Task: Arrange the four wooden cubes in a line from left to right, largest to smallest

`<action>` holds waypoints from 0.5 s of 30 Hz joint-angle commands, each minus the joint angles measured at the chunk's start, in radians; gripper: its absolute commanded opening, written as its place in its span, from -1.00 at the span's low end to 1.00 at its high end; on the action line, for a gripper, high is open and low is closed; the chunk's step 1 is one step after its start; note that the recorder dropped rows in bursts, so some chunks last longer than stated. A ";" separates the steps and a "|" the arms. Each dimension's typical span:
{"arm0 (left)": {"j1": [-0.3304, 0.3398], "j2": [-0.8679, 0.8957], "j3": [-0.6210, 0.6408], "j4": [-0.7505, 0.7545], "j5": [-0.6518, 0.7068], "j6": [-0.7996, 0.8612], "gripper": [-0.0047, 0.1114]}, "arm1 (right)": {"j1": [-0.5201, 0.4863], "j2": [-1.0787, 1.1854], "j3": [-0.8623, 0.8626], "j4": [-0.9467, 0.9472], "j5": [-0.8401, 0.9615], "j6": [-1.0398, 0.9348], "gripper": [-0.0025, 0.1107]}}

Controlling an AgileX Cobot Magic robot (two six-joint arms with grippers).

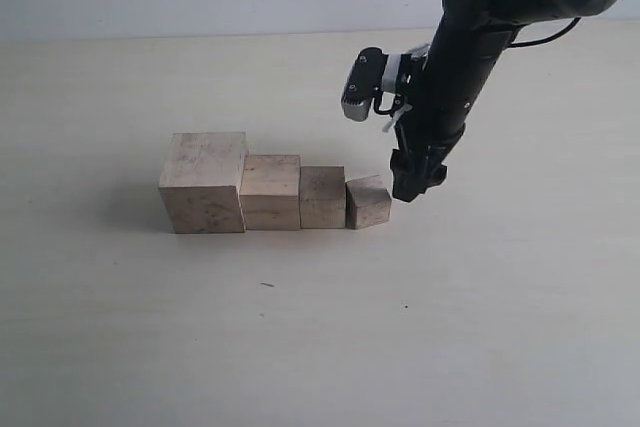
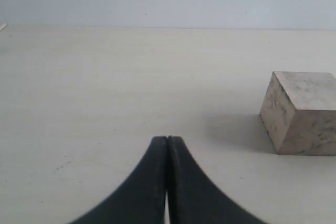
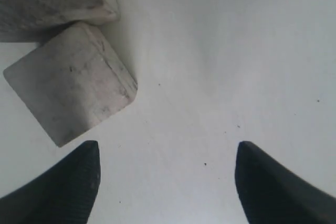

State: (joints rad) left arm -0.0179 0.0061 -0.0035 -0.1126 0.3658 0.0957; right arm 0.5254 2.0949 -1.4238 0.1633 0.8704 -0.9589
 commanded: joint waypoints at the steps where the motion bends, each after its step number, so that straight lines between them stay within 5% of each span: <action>1: -0.004 -0.006 0.003 0.001 -0.011 0.001 -0.92 | -0.002 0.012 0.003 0.003 -0.009 0.001 0.26; 15: -0.004 -0.006 0.003 0.001 -0.011 0.001 -0.92 | -0.002 0.017 0.003 0.067 -0.032 -0.008 0.13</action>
State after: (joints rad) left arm -0.0179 0.0061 -0.0035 -0.1126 0.3658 0.0957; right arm 0.5254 2.1120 -1.4238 0.2179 0.8450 -0.9602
